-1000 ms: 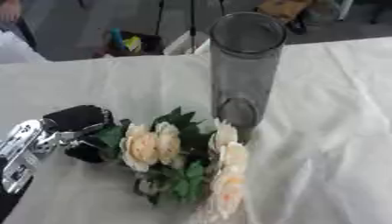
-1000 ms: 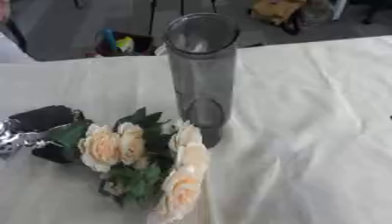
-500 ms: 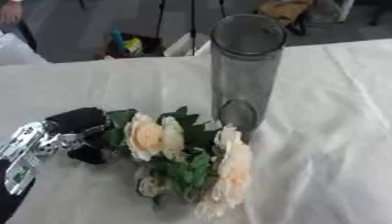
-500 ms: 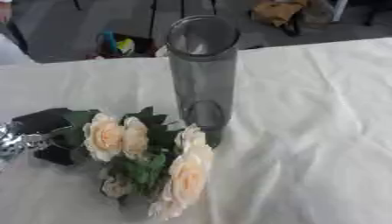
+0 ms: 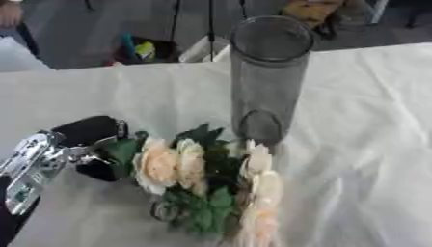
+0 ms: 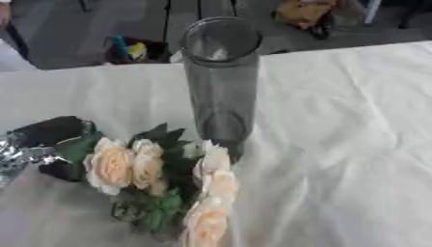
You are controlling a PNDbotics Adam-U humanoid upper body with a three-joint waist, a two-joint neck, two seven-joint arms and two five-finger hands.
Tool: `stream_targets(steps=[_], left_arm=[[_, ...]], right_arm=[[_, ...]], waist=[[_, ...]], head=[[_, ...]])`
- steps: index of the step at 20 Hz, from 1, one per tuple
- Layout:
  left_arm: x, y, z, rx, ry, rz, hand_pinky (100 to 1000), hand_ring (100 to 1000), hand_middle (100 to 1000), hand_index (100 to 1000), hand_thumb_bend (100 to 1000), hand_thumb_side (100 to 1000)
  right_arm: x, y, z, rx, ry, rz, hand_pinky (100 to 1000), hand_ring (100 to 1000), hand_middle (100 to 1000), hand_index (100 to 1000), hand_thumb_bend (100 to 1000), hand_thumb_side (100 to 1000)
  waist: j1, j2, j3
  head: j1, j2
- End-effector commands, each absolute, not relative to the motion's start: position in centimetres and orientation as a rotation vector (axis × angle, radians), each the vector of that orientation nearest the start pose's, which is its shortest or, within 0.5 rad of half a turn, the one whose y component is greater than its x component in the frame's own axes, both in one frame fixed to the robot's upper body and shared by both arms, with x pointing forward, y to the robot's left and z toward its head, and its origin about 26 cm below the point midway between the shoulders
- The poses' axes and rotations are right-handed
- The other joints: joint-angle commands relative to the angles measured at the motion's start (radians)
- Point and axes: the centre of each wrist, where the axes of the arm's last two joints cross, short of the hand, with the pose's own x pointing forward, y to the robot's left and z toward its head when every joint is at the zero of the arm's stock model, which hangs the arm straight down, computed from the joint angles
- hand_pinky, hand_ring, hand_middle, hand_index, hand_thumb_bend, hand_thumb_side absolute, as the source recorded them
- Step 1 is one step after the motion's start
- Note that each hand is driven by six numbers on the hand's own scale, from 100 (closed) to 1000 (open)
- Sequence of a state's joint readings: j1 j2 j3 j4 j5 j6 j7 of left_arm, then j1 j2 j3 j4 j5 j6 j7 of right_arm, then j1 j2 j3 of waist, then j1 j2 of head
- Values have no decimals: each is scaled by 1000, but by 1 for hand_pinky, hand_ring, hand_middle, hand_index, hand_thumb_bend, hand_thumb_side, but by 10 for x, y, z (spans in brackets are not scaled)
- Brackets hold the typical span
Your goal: Arrange flowers into the vase.
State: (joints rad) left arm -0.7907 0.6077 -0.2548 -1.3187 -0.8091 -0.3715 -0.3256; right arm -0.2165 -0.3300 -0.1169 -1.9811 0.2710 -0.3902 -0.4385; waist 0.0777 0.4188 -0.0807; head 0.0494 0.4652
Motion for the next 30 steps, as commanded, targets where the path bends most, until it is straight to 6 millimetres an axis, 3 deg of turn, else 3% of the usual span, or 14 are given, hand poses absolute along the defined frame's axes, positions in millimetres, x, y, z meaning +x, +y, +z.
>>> stream_targets(steps=[1, 18, 19, 20, 30], left_arm=[[420, 290, 251, 1031, -1754, -1738, 100, 100, 100, 100, 147, 375], [391, 293, 288, 986, -1898, -1593, 100, 100, 100, 100, 100, 388], [389, 294, 289, 975, -1909, -1575, 100, 100, 100, 100, 100, 422], [388, 294, 291, 963, -1919, -1559, 100, 100, 100, 100, 100, 394], [364, 295, 321, 725, -2061, -1317, 100, 100, 100, 100, 100, 457]], right_arm=[[289, -301, 190, 900, 3394, -24, 517, 654, 555, 816, 100, 891], [288, -303, 189, 910, 3392, -20, 518, 656, 556, 816, 100, 891], [288, -303, 189, 910, 3392, -20, 518, 656, 556, 816, 100, 893], [288, -303, 189, 911, 3391, -19, 519, 656, 556, 816, 100, 891], [288, -305, 190, 918, 3385, -13, 520, 657, 557, 816, 100, 890]], waist=[[9, -11, 1], [6, -18, 8], [5, -18, 8], [5, -19, 9], [3, -33, 19]], head=[[-4, -4], [-14, 0], [-15, -1], [-15, -2], [-22, 4]])
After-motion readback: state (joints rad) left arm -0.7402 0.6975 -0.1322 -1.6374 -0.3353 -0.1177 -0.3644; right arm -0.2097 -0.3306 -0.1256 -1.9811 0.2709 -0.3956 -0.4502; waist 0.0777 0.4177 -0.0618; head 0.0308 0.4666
